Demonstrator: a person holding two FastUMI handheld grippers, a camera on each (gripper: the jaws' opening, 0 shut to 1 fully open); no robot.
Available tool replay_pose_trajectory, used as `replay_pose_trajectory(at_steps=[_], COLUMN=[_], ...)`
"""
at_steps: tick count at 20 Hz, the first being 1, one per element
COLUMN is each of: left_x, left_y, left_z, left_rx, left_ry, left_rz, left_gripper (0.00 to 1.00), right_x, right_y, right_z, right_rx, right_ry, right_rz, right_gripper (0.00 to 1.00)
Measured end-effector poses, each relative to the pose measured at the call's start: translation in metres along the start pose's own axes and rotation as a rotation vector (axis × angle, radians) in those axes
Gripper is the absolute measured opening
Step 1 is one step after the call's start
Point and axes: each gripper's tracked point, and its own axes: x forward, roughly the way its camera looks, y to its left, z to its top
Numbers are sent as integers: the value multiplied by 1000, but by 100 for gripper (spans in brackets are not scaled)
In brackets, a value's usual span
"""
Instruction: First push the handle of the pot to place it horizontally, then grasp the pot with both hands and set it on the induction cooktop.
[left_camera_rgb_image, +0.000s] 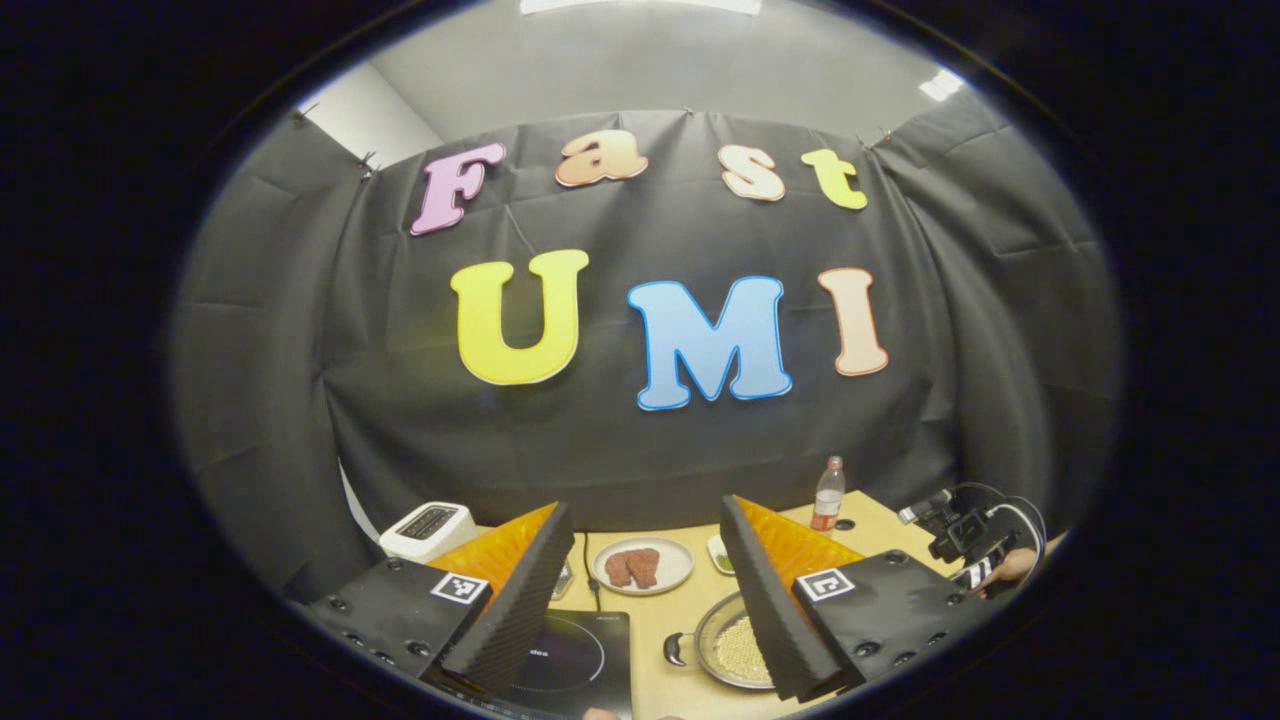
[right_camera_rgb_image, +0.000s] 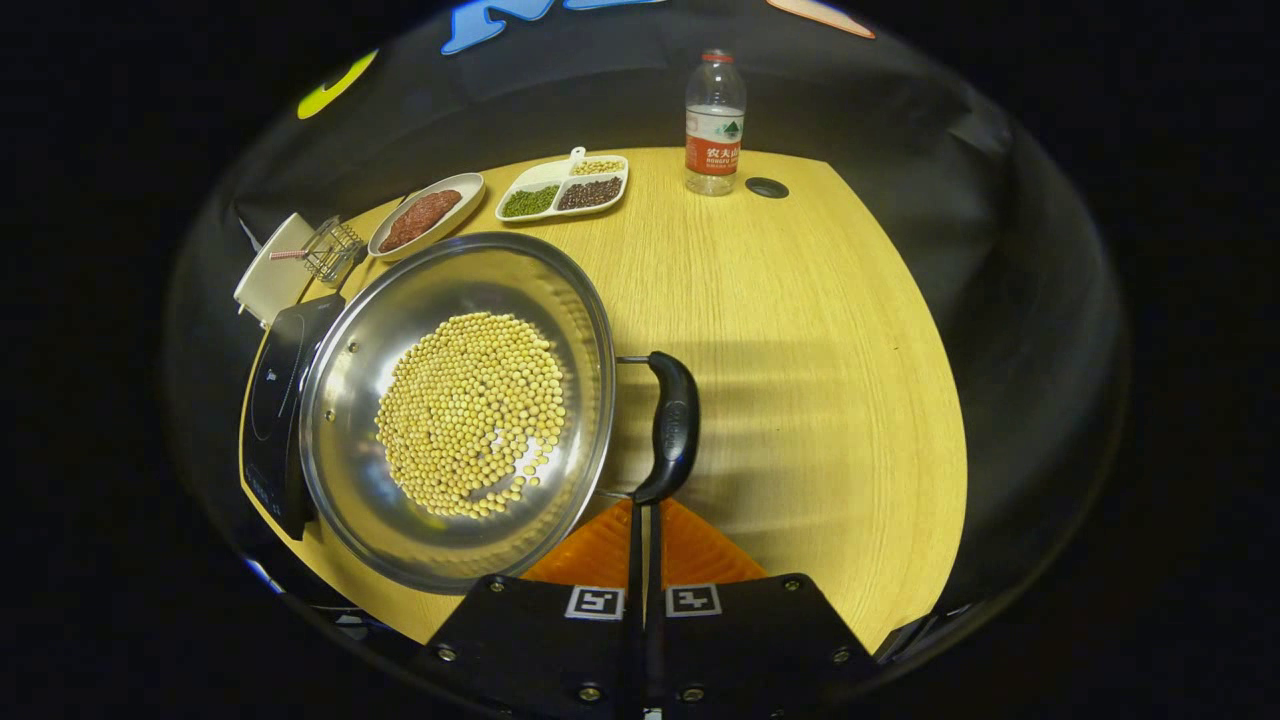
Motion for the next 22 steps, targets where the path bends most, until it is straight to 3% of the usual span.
replay_pose_trajectory(at_steps=[1,3,6,11,13,15,22], left_x=[1,6,14,32,40,47,72], left_y=[-3,-5,-12,-24,-31,-36,-47], left_z=[-4,-14,-31,-80,-105,-128,-191], left_rx=[-2,-6,-21,-28,-21,-22,-25], left_ry=[11,33,73,194,259,315,438], left_rz=[-6,-18,-43,-84,-107,-131,-184], left_gripper=[97,96,96,95,96,97,95], right_x=[-5,-21,-42,-69,-71,-70,-50], right_y=[-2,-5,-5,2,3,2,-1], right_z=[0,5,17,33,35,35,29], right_rx=[-3,-1,25,97,114,131,126], right_ry=[-19,-81,-183,-315,-341,-345,-313], right_rz=[-4,-5,7,37,37,34,0], right_gripper=[1,16,100,100,95,100,100])
